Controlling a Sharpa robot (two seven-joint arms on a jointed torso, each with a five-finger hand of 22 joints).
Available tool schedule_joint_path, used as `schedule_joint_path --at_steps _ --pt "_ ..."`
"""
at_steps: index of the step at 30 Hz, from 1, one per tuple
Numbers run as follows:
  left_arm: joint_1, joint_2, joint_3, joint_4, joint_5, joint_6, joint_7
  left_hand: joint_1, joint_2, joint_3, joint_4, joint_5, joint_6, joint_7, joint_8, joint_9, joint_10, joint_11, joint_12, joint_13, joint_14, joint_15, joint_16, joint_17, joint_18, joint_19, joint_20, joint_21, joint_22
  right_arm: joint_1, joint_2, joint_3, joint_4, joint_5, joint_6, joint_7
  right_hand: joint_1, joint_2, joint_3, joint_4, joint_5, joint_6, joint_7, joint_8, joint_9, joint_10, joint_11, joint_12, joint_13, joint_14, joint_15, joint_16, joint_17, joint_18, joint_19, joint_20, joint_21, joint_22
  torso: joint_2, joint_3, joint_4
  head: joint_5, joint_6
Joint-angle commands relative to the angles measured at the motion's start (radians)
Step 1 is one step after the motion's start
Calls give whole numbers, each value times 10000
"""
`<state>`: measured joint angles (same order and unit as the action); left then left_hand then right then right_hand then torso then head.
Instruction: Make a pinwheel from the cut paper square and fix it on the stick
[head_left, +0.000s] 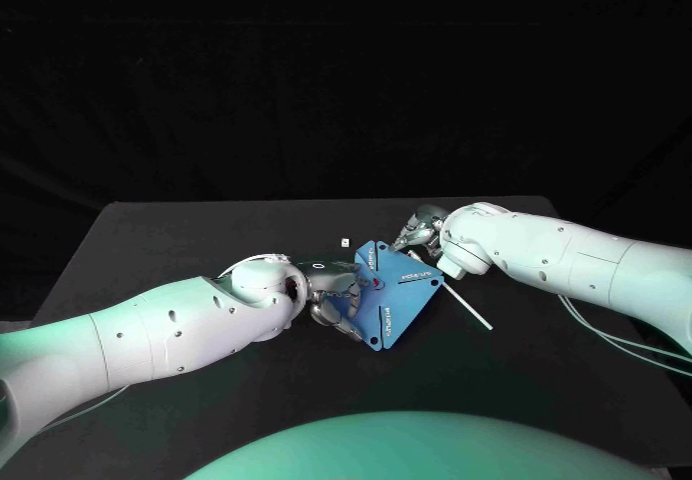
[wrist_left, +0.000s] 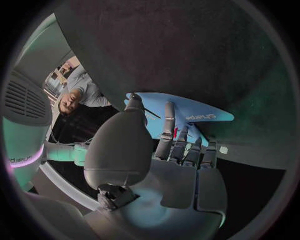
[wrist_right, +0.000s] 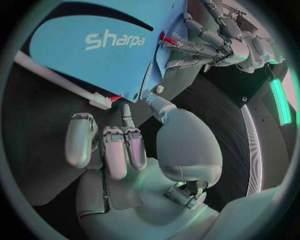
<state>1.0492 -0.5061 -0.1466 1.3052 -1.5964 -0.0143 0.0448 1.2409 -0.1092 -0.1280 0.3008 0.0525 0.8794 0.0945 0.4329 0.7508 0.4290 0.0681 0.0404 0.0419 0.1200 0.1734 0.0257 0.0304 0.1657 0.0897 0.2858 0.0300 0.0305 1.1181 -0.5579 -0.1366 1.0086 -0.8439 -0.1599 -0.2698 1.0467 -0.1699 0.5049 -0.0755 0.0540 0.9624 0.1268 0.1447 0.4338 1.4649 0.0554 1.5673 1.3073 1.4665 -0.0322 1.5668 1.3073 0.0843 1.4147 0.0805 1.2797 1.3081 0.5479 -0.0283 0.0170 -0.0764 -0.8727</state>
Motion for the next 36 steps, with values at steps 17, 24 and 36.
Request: schedule_joint_path --at_steps 17,24,36 --pt "2 -4 -5 -2 90 278 -38 -15 121 83 -12 -37 10 80 -50 19 -54 35 -4 -3 -11 73 -36 -2 15 -76 33 22 8 -5 386 -16 -579 -127 507 -417 72 214 -54 106 41 -29 4 -47 -2 1059 -90 35 2635 1043 81 40 2635 -97 102 5 72 99 -21 6 -15 18 1" --pt "10 -9 -5 3 96 289 -43 -15 121 83 -12 -37 10 80 -50 19 -54 35 -4 -3 -11 73 -36 -2 15 -76 33 22 8 -67 501 -35 -685 18 762 -426 73 263 -63 151 57 -14 6 -43 -4 1059 -89 35 2635 1043 85 40 2635 -97 106 8 72 103 -8 20 -11 49 1" --pt "20 -16 -5 -8 100 308 -44 -11 134 90 -13 -37 6 95 -54 25 -70 51 -4 -4 -14 78 -37 -3 15 -80 34 21 7 -99 487 -42 -734 26 834 -438 169 442 -49 264 117 137 -28 22 14 1059 -108 35 2635 1043 69 40 2635 -96 117 4 73 120 -23 8 -34 55 1"
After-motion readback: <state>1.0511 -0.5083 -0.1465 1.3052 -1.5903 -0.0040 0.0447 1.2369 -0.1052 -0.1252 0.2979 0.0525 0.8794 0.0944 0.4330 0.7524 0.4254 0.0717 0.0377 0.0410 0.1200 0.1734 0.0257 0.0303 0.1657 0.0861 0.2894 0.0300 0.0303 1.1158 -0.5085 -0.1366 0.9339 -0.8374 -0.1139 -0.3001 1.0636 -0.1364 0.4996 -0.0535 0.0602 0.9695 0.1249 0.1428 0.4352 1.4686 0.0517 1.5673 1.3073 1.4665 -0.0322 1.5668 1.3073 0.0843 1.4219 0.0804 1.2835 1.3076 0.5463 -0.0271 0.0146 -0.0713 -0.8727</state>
